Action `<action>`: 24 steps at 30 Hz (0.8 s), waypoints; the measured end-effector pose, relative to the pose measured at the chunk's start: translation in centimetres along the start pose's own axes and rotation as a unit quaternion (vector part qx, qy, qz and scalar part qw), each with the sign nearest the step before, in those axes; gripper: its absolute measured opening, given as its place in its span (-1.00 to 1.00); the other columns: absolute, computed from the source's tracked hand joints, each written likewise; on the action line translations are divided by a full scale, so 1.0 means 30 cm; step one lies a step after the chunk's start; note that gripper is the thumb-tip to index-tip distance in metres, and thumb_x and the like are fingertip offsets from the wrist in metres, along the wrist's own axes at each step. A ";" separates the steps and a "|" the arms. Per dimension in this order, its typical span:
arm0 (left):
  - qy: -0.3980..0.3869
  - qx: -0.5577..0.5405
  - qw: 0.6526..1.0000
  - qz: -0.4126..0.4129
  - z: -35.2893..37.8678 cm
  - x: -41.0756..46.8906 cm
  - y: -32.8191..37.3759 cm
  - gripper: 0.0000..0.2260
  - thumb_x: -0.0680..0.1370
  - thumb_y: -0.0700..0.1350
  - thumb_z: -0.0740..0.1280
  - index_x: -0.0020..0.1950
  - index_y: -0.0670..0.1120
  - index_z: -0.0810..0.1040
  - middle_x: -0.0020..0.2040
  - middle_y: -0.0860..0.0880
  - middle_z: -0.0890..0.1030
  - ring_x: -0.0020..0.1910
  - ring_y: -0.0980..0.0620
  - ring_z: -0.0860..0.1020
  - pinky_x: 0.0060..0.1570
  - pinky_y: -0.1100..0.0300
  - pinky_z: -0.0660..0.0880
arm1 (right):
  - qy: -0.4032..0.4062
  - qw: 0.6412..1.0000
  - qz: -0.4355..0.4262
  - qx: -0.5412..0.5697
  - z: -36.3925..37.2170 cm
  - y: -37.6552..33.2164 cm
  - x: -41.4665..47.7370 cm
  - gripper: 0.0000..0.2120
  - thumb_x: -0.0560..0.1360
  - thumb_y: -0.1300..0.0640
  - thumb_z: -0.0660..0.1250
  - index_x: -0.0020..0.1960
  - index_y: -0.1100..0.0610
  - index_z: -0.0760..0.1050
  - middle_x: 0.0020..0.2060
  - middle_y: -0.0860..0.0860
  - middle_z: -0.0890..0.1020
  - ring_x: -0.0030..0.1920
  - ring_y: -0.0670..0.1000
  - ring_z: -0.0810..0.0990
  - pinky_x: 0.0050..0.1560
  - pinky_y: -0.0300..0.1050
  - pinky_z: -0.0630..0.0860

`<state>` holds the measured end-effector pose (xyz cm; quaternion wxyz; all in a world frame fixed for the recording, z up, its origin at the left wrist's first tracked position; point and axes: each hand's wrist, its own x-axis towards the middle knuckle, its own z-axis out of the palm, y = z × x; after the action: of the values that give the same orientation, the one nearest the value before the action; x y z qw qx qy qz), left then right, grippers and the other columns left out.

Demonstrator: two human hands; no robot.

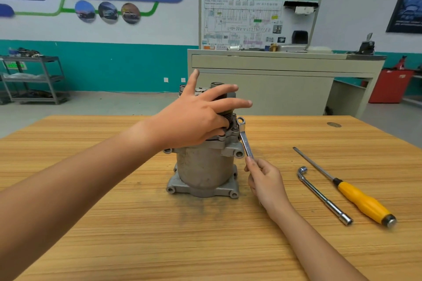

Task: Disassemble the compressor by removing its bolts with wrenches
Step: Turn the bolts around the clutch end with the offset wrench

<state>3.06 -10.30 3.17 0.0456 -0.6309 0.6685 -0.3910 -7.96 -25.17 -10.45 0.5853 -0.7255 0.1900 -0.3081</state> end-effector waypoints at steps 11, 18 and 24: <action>0.143 -0.356 0.812 -0.439 0.135 -0.242 0.097 -0.20 0.35 0.31 0.27 0.50 0.06 0.12 0.52 0.10 0.10 0.46 0.19 0.09 0.42 0.14 0.10 | 0.027 0.957 -0.178 -0.229 -0.125 -0.144 -0.118 -0.58 0.55 0.19 0.20 0.28 -0.23 0.29 -0.32 -0.22 0.58 -0.37 -0.19 0.51 -0.35 -0.23 0.49; 0.095 -0.410 0.716 -0.557 0.266 -0.270 0.197 -0.04 0.22 0.34 0.32 0.51 -0.08 0.15 0.37 -0.01 0.44 0.17 0.15 0.49 0.11 0.27 0.37 | 0.029 0.731 -0.203 -0.651 -0.124 -0.306 -0.160 -0.50 0.61 0.07 0.02 0.48 -0.17 -0.05 -0.19 -0.09 0.41 -0.31 0.01 0.37 -0.50 -0.17 0.19; 0.058 -0.305 0.756 -0.577 0.229 -0.255 0.203 0.00 0.19 0.46 0.17 0.46 -0.13 0.25 0.18 -0.10 0.58 -0.08 -0.08 0.60 -0.11 0.06 0.53 | -0.027 0.615 -0.201 -0.762 -0.101 -0.442 -0.156 -0.39 0.53 0.30 0.08 0.49 0.01 -0.08 -0.36 -0.04 0.18 -0.42 -0.01 0.21 -0.50 -0.16 0.09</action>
<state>3.48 -7.39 -8.43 -0.4221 -0.8536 0.2632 -0.1545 -14.57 -21.20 1.69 -0.2502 -0.9386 0.1901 -0.1425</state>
